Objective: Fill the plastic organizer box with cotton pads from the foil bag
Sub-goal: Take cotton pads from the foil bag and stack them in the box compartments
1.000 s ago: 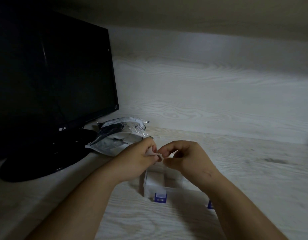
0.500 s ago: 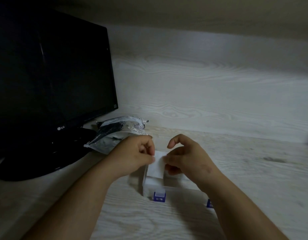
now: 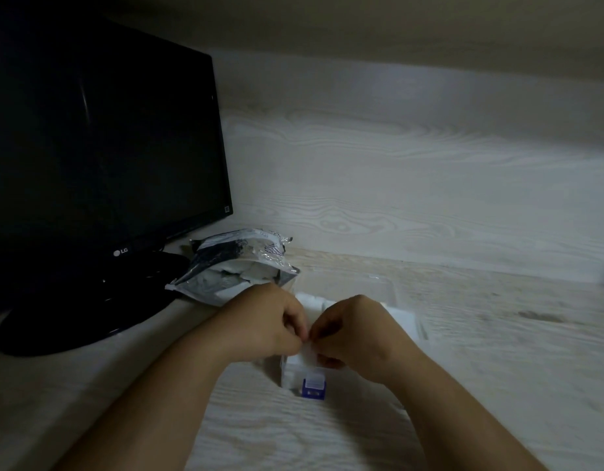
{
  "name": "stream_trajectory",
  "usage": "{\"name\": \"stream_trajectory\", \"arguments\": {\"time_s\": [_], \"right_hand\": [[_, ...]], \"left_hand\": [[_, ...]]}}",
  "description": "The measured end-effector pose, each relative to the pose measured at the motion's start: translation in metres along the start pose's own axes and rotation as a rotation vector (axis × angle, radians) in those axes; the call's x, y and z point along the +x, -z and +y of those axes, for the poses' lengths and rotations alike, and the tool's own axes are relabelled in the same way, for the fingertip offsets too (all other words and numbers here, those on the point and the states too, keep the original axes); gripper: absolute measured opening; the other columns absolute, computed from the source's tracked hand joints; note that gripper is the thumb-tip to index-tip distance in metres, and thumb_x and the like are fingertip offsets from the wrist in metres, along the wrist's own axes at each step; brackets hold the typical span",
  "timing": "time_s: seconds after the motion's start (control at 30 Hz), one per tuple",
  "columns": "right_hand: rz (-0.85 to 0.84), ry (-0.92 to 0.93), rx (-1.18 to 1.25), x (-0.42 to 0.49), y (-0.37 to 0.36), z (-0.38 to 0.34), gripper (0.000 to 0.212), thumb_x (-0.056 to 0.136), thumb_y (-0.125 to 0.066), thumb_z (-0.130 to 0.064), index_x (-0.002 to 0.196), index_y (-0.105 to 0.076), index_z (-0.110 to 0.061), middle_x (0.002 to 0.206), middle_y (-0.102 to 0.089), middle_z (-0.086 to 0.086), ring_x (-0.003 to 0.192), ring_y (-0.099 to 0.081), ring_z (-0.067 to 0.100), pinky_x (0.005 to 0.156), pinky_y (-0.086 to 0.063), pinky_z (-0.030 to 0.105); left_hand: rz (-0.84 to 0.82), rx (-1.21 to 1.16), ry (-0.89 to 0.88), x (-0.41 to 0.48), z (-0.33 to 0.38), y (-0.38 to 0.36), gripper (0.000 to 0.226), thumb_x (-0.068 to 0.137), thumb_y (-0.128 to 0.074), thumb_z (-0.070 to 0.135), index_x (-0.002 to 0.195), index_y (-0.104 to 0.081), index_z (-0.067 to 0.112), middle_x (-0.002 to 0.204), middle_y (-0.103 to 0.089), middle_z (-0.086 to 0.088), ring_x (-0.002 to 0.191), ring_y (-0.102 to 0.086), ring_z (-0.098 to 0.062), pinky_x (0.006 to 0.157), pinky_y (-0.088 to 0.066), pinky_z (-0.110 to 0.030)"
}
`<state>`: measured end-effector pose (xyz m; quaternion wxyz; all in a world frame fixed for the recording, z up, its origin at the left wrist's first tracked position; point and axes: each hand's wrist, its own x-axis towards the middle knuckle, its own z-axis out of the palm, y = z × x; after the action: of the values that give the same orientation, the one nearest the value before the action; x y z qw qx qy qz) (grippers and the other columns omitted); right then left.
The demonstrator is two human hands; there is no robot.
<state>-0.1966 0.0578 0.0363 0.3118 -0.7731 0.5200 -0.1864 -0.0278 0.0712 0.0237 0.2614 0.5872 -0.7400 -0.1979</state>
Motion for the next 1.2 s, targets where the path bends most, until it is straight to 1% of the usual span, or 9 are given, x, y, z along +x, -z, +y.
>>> {"name": "stream_trajectory", "arguments": {"time_s": [0.1,0.23,0.3,0.47,0.57,0.73,0.87,1.03,1.2], "right_hand": [[0.015,0.035,-0.128,0.001,-0.002,0.001,0.023,0.076,-0.063,-0.006,0.077,-0.077,-0.025,0.065,-0.070,-0.003,0.054,-0.061,0.004,0.057,-0.053,0.021],[0.025,0.062,-0.206,0.000,-0.002,0.002,0.022,0.078,-0.063,-0.009,0.084,-0.079,-0.023,0.076,-0.072,-0.005,0.070,-0.065,0.008,0.067,-0.055,0.023],[0.034,0.060,-0.244,-0.001,-0.002,0.001,0.024,0.076,-0.062,-0.009,0.086,-0.079,-0.023,0.081,-0.073,-0.003,0.072,-0.065,0.009,0.070,-0.057,0.027],[0.020,0.026,-0.279,0.000,0.001,0.005,0.017,0.072,-0.063,-0.013,0.074,-0.077,-0.022,0.067,-0.068,-0.004,0.055,-0.055,0.004,0.057,-0.051,0.022],[-0.049,0.065,-0.257,-0.001,-0.002,0.005,0.015,0.076,-0.067,-0.016,0.081,-0.079,-0.023,0.079,-0.072,-0.003,0.067,-0.060,0.004,0.059,-0.045,0.015],[-0.004,0.031,-0.266,0.001,0.000,0.006,0.015,0.073,-0.064,-0.016,0.081,-0.077,-0.018,0.076,-0.071,0.005,0.062,-0.060,0.012,0.056,-0.048,0.024],[0.041,0.036,-0.264,0.000,0.003,0.005,0.020,0.075,-0.060,-0.013,0.081,-0.078,-0.022,0.073,-0.071,-0.002,0.069,-0.064,0.009,0.064,-0.053,0.024],[0.092,0.069,-0.197,0.002,0.003,0.008,0.013,0.085,-0.063,-0.027,0.076,-0.072,-0.028,0.063,-0.062,-0.011,0.065,-0.060,0.006,0.070,-0.054,0.026],[0.141,0.100,-0.189,0.003,0.002,0.010,0.016,0.087,-0.065,-0.038,0.076,-0.071,-0.027,0.070,-0.064,-0.009,0.071,-0.063,0.011,0.067,-0.051,0.027]], "left_hand": [[-0.002,0.067,0.002,0.000,-0.003,0.000,0.018,0.058,-0.071,0.018,0.064,-0.069,0.035,0.076,-0.059,0.020,0.072,-0.058,0.001,0.066,-0.049,-0.022],[-0.029,0.164,0.065,-0.002,-0.003,0.000,0.010,0.064,-0.068,0.025,0.071,-0.072,0.032,0.057,-0.058,0.026,0.054,-0.053,0.005,0.054,-0.040,-0.018],[-0.042,0.224,0.062,-0.004,0.000,-0.001,0.009,0.067,-0.067,0.027,0.073,-0.072,0.032,0.057,-0.056,0.030,0.056,-0.054,0.004,0.054,-0.040,-0.017],[-0.049,0.280,0.067,-0.004,-0.001,-0.002,0.010,0.065,-0.065,0.032,0.073,-0.070,0.036,0.067,-0.061,0.025,0.068,-0.059,0.002,0.061,-0.047,-0.019],[-0.054,0.281,0.055,-0.004,-0.001,-0.003,0.007,0.067,-0.065,0.031,0.072,-0.069,0.034,0.065,-0.061,0.020,0.068,-0.059,0.000,0.063,-0.049,-0.022],[-0.082,0.042,0.021,0.002,-0.012,0.005,0.009,0.083,-0.070,0.025,0.087,-0.072,0.033,0.051,-0.052,0.023,0.051,-0.047,0.003,0.052,-0.033,-0.016],[0.199,-0.052,0.083,0.013,-0.033,0.013,0.010,0.087,-0.065,0.017,0.087,-0.069,0.027,0.062,-0.051,0.010,0.055,-0.046,-0.001,0.054,-0.034,-0.021],[0.447,0.165,0.180,0.028,-0.059,0.006,0.023,0.092,-0.053,0.010,0.106,-0.070,0.015,0.103,-0.070,-0.004,0.097,-0.064,-0.024,0.082,-0.049,-0.029],[0.527,0.233,0.317,0.035,-0.077,0.005,0.022,0.087,-0.068,0.020,0.108,-0.070,0.014,0.112,-0.070,-0.008,0.107,-0.062,-0.027,0.089,-0.049,-0.032]]}}
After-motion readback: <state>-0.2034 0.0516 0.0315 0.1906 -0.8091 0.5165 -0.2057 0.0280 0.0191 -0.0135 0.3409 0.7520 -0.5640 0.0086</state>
